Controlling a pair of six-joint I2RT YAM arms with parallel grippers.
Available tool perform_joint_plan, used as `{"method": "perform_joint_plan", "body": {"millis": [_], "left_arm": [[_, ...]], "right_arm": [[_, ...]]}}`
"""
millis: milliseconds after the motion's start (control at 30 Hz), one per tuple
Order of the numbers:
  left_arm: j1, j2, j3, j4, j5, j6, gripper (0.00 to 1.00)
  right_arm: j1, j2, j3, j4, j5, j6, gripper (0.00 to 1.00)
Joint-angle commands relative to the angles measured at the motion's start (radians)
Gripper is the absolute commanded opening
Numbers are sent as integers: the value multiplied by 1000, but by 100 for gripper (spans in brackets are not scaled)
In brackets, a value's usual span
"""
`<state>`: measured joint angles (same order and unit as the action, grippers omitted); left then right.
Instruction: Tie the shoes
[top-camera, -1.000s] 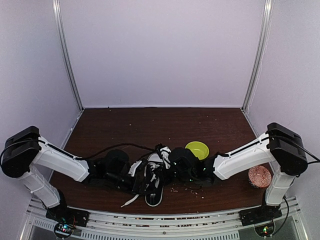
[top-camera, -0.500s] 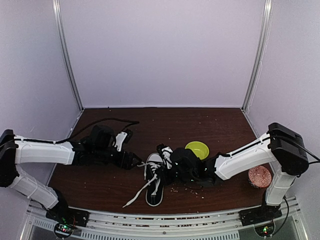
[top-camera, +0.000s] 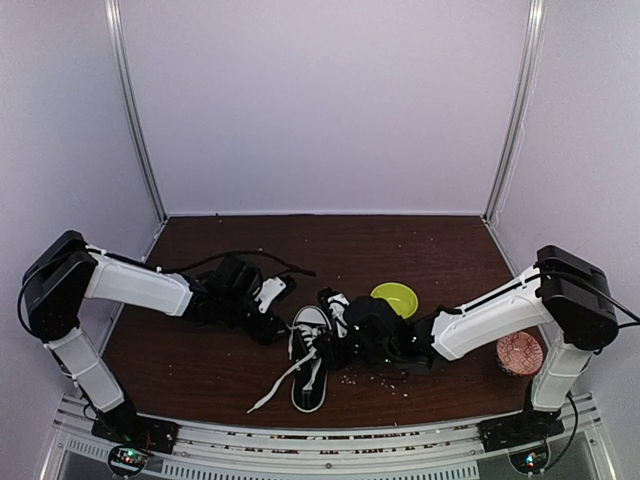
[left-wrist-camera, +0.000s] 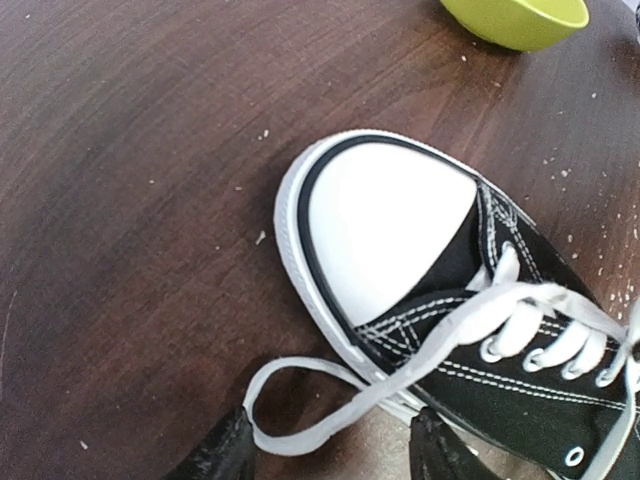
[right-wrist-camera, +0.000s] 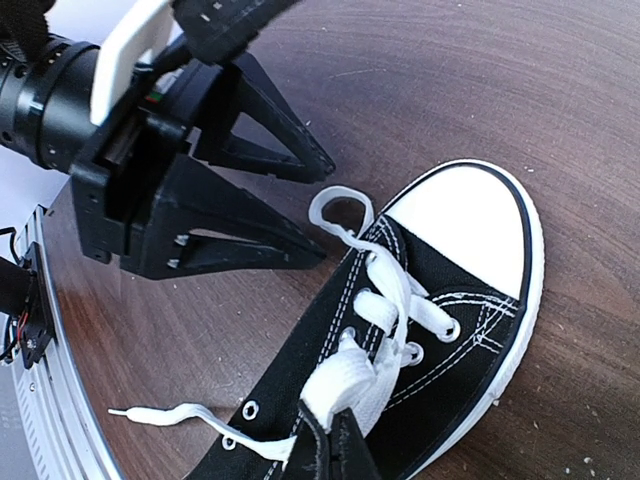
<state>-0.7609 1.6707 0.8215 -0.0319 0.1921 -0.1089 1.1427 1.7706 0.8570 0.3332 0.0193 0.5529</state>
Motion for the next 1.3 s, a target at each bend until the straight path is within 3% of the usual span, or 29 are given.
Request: {"method": "perform_joint_plan", "body": {"millis": [0,233,333,467,500,700,967,1133,1267], "left_arm": [[6,33,35,11,26,51,54],[6,104,54,17,36,50,43],[6,100,48,23,27,39,30],[6,83,49,-8,-12,23,1],[6,67,46,-19,-21,15,0],[4,-111,27,-139,15,-76,0],[-4,-264,67,-445,311,-345,0],[-63,-383,-2,-257,548,-634,0],[-164,-374,19,-48,620,-854,19]], "right_arm": [[-10,-36,-12,25,8,9,0],[-12,-38,-16,31,5,13,0],[-14,-39,-19,34,5,13,0],[-15,-44,-22,34,4,13,0],[-14,-47,-23,33,5,13,0],[-14,-50,-11,14,-1,10,0],[-17,-42,46,-66,-4,11,0],[-19,-15,78,-74,-30,7,0],[-20,2,96,-63,-42,4,0]]}}
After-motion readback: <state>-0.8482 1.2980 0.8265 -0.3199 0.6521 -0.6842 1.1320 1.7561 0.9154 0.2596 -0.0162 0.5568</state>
